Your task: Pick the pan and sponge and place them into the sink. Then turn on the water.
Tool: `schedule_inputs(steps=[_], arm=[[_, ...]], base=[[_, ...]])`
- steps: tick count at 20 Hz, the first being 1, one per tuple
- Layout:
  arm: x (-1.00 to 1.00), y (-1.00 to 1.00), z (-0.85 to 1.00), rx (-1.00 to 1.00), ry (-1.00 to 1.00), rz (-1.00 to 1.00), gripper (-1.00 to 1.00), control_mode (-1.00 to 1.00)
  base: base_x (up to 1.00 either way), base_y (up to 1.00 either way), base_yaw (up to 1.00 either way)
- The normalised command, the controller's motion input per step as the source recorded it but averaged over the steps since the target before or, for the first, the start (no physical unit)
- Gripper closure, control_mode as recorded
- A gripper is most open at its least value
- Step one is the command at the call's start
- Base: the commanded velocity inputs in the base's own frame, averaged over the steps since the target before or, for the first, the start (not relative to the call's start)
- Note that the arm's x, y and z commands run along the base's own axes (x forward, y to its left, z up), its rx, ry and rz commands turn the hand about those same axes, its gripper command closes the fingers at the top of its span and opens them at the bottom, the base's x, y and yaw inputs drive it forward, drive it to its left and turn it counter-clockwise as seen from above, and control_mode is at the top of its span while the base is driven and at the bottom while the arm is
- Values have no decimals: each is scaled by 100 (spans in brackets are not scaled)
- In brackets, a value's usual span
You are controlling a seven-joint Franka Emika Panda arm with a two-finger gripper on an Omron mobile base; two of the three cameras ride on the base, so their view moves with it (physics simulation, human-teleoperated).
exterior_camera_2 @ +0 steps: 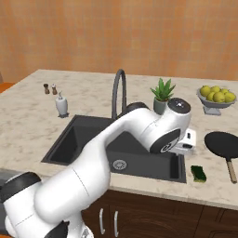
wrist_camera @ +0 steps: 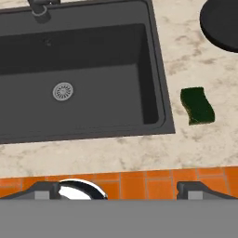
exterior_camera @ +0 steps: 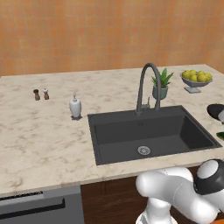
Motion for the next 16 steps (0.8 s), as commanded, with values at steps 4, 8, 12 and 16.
schedule_inputs(steps=[4,8,12,16], arm=[[0,-68,-31,-2,5,0,-100,-100],[12,-57,-35,-5,9,0,-100,-100],[18,-53,-28,-5,7,2,-100,-100],[14,-57,-19,-4,1,1,-100,-100]], base=[[0,0,0],[0,0,0],[0,0,0],[0,0,0]])
